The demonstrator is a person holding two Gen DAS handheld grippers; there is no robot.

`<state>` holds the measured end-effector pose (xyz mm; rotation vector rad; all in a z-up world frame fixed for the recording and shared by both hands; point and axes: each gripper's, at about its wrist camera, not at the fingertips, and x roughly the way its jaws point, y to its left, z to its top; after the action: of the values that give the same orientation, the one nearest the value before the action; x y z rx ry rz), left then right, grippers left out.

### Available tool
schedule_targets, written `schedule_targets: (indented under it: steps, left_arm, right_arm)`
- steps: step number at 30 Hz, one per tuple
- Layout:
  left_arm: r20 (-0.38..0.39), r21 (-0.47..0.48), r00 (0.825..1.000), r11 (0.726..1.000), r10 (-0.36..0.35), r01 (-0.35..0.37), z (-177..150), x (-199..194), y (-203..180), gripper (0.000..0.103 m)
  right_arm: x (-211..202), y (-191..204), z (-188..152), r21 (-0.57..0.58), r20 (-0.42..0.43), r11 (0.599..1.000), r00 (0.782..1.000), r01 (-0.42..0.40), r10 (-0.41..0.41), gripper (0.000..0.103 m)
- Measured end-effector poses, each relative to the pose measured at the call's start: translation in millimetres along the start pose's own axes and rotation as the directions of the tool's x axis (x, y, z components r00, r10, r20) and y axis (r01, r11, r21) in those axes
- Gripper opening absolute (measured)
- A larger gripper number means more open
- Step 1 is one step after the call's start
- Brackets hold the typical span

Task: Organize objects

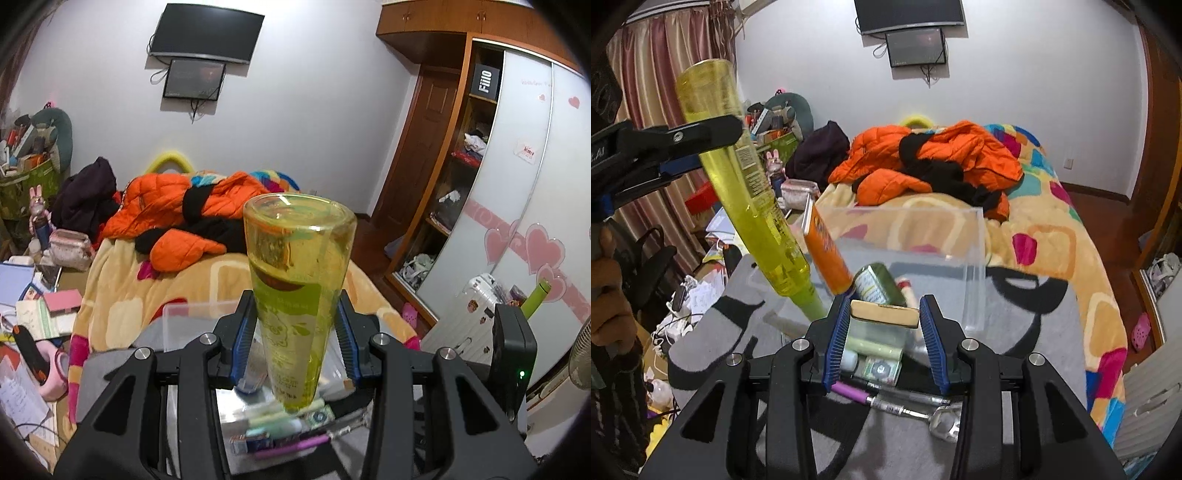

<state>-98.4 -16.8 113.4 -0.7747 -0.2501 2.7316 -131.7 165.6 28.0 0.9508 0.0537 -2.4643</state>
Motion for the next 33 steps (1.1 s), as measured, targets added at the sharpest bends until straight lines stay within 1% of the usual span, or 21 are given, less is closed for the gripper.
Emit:
schedule_targets:
  steps: [5,9,15,18,20,23,27,30,33]
  left_arm:
    - [0.002,-0.037,1.0,0.999,-0.005,0.005,2.6,14.5,7.9,0.041]
    - [0.007,-0.069,1.0,0.997,-0.018,0.019,6.1,16.9,14.0,0.041]
    - [0.024,-0.047,0.999,0.998,-0.036,0.037,16.9,13.7,7.0,0.041]
    - [0.003,-0.057,0.999,0.998,-0.033,0.033,11.1,21.1,10.3,0.041]
    - [0.018,-0.07,1.0,0.997,-0.026,0.027,7.5,21.3,15.4,0.041]
    - [0.031,-0.096,0.999,0.994,-0.042,0.045,3.4,18.0,25.9,0.041]
    - [0.038,-0.124,0.999,0.991,-0.038,0.042,2.8,15.8,37.4,0.041]
    - [0.042,-0.128,0.999,0.992,-0.006,0.011,5.4,15.9,42.7,0.041]
    - [0.034,-0.1,0.998,0.994,0.053,-0.05,4.9,19.8,43.4,0.041]
  right_arm:
    - [3.3,-5.3,11.2,0.003,0.023,1.0,1.0,0.017,-0.017,0.036]
    - [11.2,-9.6,15.4,0.015,0.017,1.0,1.0,0.016,-0.017,0.036]
    - [23.2,-14.6,18.8,0.025,0.001,1.0,1.0,0.013,-0.013,0.036]
    - [28.5,-15.8,20.0,0.021,-0.005,0.999,1.0,0.026,-0.026,0.036]
    - [33.3,-18.4,20.8,0.021,-0.014,0.999,0.999,0.033,-0.033,0.036]
    - [39.4,-21.4,20.3,0.023,-0.027,0.999,0.999,0.042,-0.041,0.036]
    - [45.2,-23.5,18.9,0.025,-0.042,0.999,0.998,0.048,-0.047,0.036]
    - [47.5,-23.4,19.2,0.027,-0.047,0.998,0.998,0.048,-0.047,0.036]
    - [47.5,-22.8,19.8,0.021,-0.046,0.999,0.998,0.048,-0.047,0.036]
